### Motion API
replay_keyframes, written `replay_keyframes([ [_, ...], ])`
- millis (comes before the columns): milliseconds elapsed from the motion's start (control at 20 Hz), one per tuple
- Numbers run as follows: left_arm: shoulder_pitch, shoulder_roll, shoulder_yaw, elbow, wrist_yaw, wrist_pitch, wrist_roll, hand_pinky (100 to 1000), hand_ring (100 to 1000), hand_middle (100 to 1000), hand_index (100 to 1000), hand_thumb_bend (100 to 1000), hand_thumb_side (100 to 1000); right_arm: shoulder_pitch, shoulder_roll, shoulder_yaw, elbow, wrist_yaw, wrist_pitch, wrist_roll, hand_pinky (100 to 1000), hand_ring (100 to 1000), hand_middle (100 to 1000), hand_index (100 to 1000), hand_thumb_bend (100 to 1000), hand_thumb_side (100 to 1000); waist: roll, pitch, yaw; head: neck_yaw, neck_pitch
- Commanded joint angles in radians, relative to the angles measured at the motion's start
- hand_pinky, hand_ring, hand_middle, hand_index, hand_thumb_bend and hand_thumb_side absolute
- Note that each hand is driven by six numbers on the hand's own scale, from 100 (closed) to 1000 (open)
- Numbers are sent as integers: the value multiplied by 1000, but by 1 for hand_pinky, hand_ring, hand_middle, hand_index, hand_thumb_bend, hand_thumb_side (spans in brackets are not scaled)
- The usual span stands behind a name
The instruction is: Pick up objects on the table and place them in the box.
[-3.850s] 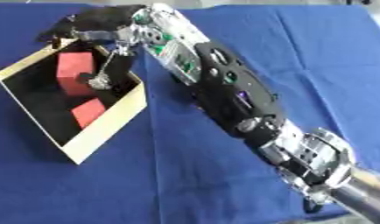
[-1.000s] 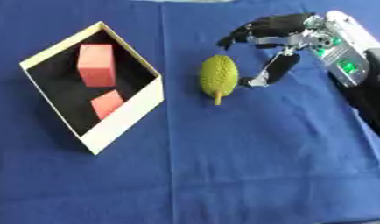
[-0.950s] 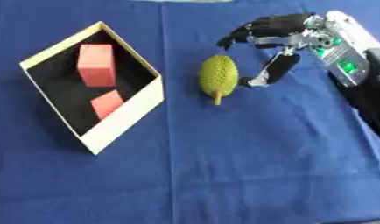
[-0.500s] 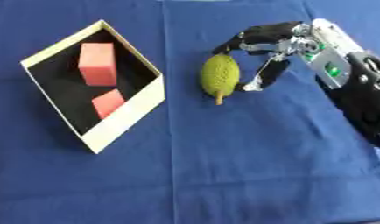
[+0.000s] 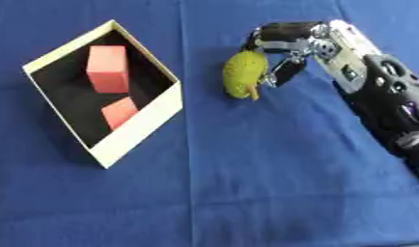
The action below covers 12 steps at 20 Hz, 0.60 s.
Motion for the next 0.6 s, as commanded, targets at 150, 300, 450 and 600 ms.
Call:
replay_keyframes([
  [150,-7,16,1,-17,-3,0,0,708,791,755,801,154,710,-23,-37,-21,-78,-136,73,39,748,653,355,532,100,157,2,-23,-4,5,10],
  [300,-5,17,1,-17,-4,1,0,708,791,755,801,153,710,-24,-55,-31,-156,-229,114,82,730,633,330,504,100,158,2,-27,-9,7,12],
  [450,-3,20,2,-17,-5,1,1,708,791,755,801,154,707,-35,-72,-44,-246,-312,168,104,768,614,307,478,100,154,3,-30,-13,7,11],
  [600,-2,22,1,-17,-6,1,2,709,791,755,801,154,706,-79,-64,-53,-337,-357,211,93,792,608,304,478,100,140,6,-34,-17,-1,11],
])
